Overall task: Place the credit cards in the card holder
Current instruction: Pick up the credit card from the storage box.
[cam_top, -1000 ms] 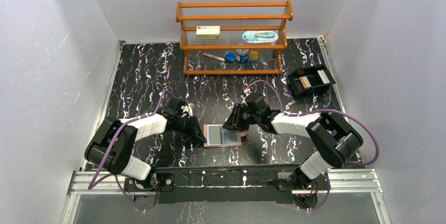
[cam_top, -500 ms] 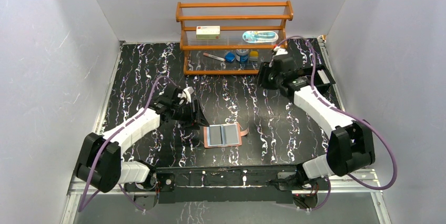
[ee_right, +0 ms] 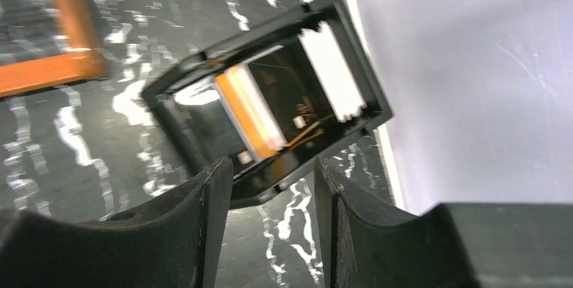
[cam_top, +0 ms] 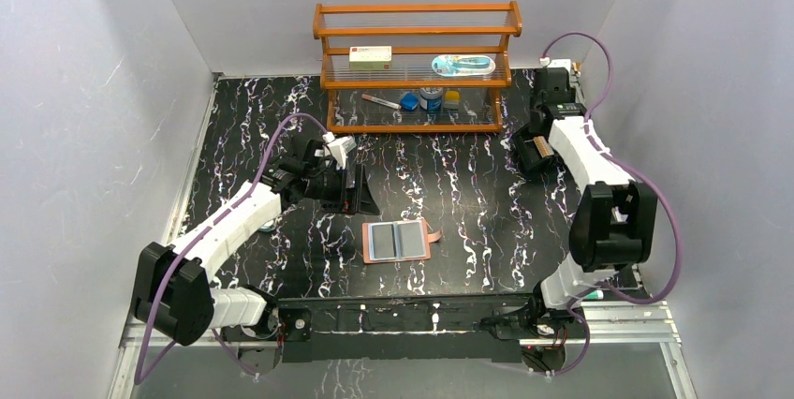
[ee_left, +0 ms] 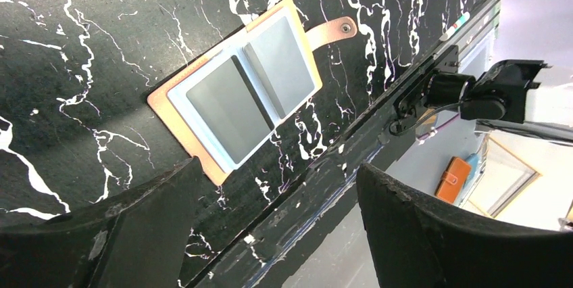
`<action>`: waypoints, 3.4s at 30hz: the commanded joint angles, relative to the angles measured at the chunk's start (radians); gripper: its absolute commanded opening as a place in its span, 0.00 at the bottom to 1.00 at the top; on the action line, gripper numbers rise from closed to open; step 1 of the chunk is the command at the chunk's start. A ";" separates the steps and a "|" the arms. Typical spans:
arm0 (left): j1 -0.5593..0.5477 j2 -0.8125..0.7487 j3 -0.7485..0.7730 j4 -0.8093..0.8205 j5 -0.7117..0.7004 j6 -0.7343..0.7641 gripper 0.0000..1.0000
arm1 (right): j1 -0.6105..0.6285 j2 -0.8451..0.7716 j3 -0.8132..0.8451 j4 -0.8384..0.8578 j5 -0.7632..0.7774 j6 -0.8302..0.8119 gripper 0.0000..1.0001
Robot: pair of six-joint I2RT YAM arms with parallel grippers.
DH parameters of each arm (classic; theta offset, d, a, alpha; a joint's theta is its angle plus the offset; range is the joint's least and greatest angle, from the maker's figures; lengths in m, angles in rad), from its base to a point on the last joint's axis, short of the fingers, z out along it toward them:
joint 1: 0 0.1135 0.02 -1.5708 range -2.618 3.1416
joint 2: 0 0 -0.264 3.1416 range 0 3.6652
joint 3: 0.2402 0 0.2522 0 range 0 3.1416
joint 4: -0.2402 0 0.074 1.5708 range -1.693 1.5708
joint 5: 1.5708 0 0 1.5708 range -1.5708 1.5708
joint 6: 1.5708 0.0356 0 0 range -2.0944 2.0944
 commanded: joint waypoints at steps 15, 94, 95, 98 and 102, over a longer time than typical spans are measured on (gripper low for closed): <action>0.005 -0.037 -0.011 -0.044 -0.007 0.107 0.83 | -0.136 0.256 0.085 0.109 0.167 -0.266 0.53; 0.004 -0.137 -0.001 -0.005 -0.055 -0.118 0.83 | 0.176 -0.105 0.176 -0.233 -0.575 0.236 0.00; 0.005 -0.142 -0.013 0.014 -0.035 -0.145 0.83 | 0.196 -0.129 0.142 -0.207 -0.613 0.252 0.00; 0.005 -0.152 -0.040 0.089 0.025 -0.232 0.82 | 0.240 -0.206 0.018 -0.092 -0.742 0.336 0.00; 0.005 -0.167 -0.066 0.207 0.090 -0.344 0.80 | 0.261 -0.359 -0.222 0.199 -0.964 0.548 0.00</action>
